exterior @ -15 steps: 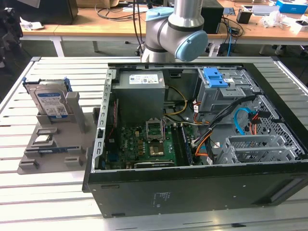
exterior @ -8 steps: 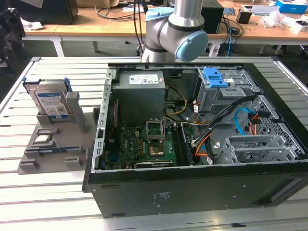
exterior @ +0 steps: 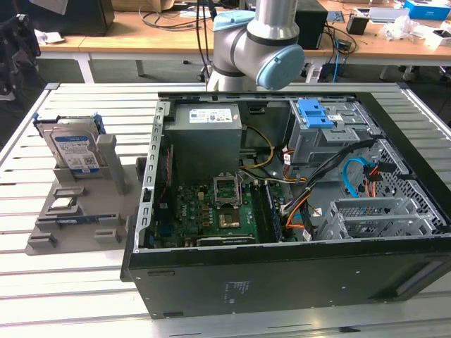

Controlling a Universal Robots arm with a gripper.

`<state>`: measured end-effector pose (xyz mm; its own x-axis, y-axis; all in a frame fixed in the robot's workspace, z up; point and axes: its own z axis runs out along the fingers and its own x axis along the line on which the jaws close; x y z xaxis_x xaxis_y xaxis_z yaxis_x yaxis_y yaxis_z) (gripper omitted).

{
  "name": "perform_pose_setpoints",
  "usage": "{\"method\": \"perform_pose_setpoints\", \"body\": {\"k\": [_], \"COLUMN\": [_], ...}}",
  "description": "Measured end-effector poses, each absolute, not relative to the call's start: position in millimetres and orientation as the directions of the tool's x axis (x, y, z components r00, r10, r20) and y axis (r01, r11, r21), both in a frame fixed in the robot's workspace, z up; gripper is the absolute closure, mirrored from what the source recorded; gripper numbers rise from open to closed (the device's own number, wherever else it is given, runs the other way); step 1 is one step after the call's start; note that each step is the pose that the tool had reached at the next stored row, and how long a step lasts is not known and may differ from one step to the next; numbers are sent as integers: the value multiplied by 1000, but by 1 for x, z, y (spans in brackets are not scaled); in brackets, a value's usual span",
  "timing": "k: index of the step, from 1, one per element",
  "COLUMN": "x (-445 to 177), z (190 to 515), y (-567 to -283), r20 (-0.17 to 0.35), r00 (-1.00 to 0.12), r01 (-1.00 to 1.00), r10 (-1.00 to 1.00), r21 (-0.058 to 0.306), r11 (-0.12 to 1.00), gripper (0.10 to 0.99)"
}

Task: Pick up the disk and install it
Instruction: 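Pick up the disk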

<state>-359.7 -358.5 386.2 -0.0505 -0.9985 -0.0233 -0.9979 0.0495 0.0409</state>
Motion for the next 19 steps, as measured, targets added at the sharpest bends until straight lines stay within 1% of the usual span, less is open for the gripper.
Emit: {"method": "perform_pose_setpoints", "body": {"k": [19], "x": [-350], "z": [378], "y": [-358], "r20": [-23], "r00": [-50], "r01": [-998], "r10": [-998], "r21": [41], "r11": [49], "gripper": [427]}}
